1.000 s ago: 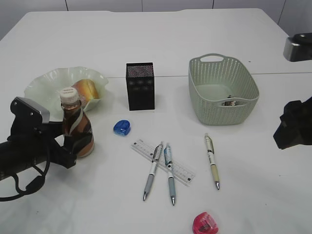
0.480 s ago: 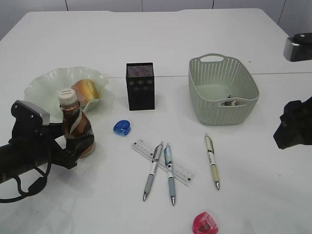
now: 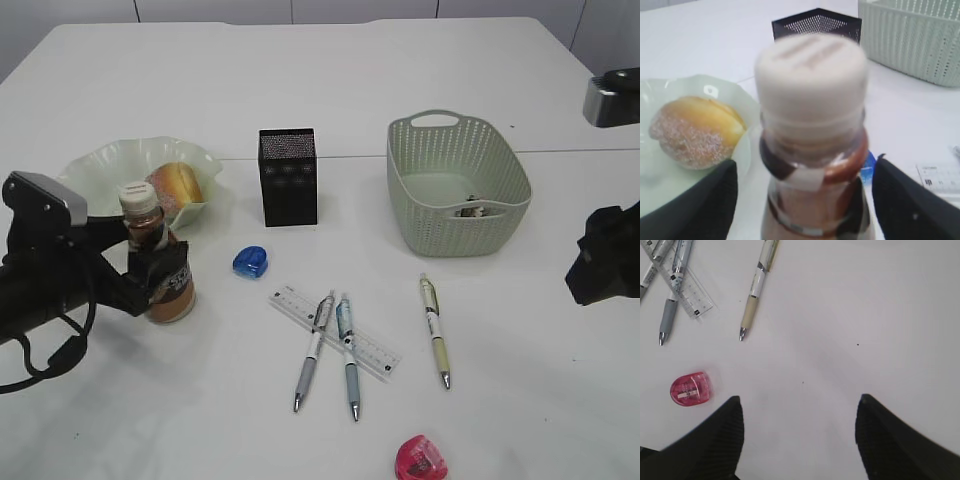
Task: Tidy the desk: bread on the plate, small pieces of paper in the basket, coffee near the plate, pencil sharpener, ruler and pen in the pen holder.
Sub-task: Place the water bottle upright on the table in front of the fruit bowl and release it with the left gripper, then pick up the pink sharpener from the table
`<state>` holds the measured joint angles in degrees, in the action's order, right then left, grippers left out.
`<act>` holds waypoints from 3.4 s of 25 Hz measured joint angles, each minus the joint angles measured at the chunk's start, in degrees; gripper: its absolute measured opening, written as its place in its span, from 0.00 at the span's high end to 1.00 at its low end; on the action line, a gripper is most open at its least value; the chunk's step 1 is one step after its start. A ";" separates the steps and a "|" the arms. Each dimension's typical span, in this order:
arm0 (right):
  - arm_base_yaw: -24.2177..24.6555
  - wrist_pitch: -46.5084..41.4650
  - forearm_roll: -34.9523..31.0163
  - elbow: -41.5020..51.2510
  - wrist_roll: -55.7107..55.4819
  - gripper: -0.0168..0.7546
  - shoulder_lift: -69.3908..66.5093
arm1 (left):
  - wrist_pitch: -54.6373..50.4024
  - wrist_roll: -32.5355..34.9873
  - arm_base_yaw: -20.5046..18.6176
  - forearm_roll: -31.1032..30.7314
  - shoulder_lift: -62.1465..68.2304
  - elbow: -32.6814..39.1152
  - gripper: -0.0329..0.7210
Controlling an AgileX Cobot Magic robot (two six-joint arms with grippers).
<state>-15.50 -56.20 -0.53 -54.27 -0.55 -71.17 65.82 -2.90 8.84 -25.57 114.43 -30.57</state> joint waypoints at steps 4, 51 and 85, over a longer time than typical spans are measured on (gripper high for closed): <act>0.00 0.00 0.00 0.00 0.00 0.31 0.00 | 0.00 0.00 0.00 0.00 -3.50 0.00 0.15; -3.03 -2.77 -3.92 0.00 1.32 0.31 0.00 | -116.19 4.57 -7.59 31.05 -37.18 -14.87 0.37; -24.96 6.84 -4.77 -4.59 -4.75 0.31 -35.62 | -119.00 10.47 -7.59 38.37 -38.79 -18.17 0.39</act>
<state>-40.46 -49.36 -5.29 -58.86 -5.30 -106.80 -53.18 7.57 1.25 12.79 75.64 -48.74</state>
